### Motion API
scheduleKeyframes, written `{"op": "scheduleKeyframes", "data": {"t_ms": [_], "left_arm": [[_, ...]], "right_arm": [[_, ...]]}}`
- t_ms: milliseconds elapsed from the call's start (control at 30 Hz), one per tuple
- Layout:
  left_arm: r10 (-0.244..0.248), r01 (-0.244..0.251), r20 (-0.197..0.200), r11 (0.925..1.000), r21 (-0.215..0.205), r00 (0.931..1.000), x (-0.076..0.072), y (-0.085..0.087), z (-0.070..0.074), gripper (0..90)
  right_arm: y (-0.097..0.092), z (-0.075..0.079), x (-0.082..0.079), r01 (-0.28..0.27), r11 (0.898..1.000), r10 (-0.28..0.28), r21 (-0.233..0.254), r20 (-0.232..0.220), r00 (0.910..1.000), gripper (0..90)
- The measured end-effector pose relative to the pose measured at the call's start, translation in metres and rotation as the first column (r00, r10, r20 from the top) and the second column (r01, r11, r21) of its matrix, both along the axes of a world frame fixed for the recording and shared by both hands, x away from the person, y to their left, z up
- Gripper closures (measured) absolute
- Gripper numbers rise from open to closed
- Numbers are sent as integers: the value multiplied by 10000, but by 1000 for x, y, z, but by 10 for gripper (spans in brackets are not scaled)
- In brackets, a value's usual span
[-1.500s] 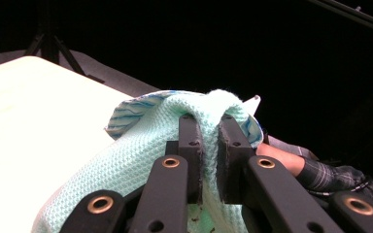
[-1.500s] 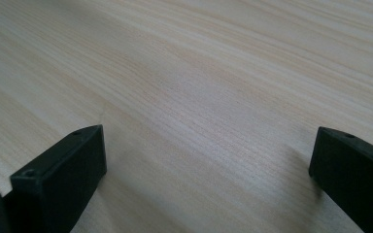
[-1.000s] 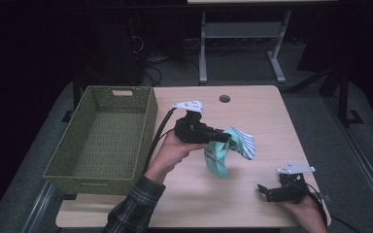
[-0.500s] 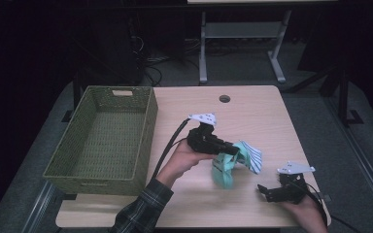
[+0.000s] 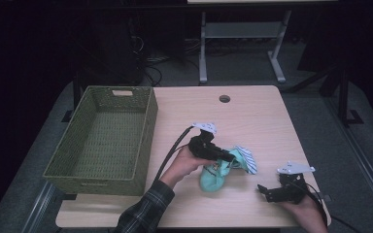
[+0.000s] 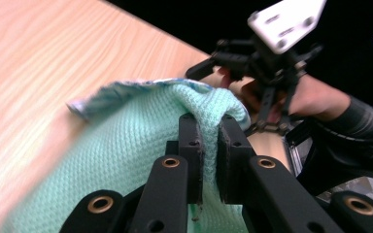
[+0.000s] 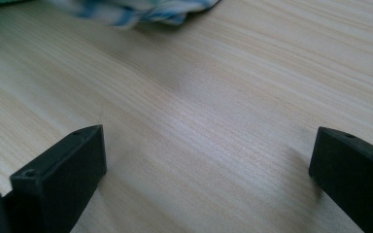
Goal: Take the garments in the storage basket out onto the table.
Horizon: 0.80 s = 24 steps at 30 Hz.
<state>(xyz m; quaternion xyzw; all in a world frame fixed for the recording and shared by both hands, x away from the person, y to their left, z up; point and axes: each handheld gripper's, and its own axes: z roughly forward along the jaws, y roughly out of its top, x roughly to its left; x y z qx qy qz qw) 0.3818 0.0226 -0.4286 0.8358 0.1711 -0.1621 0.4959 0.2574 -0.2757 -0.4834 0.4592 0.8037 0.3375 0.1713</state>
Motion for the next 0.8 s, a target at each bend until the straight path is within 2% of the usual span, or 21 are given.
{"op": "scheduleKeyframes", "data": {"t_ms": [67,233,367,433,533,633,700,800], "left_arm": [[174,-168,-254,9996,217,9995,3,2,-8,823],[512,-482,-358,9956,809,9980,8,5,-23,821],[910,-884,-162,9887,1208,9957,9,8,-32,806],[1027,-1012,-46,9867,1271,9947,9,10,-33,748],[1089,-1141,444,9834,1409,9931,5,10,-27,604],[1207,-1340,1065,9828,1272,9870,-1,9,-11,527],[1226,-1387,1427,9843,1090,9821,-5,7,-1,509],[1117,-1285,1753,9878,878,9782,-12,1,12,504]], "right_arm": [[0,0,0,-1,10000,1,-3,2,10000,0],[0,0,0,-4,10000,4,-13,-1,10000,0],[0,0,0,-4,10000,4,-3,4,10000,0],[0,0,0,-4,10000,4,-3,4,10000,0],[0,0,0,-2,10000,2,-1,0,10000,0],[0,0,0,-1,10000,1,-6,1,10000,0],[0,0,0,1,10000,-1,-19,3,10000,0],[0,0,0,-4,10000,4,-36,1,10000,0]]}}
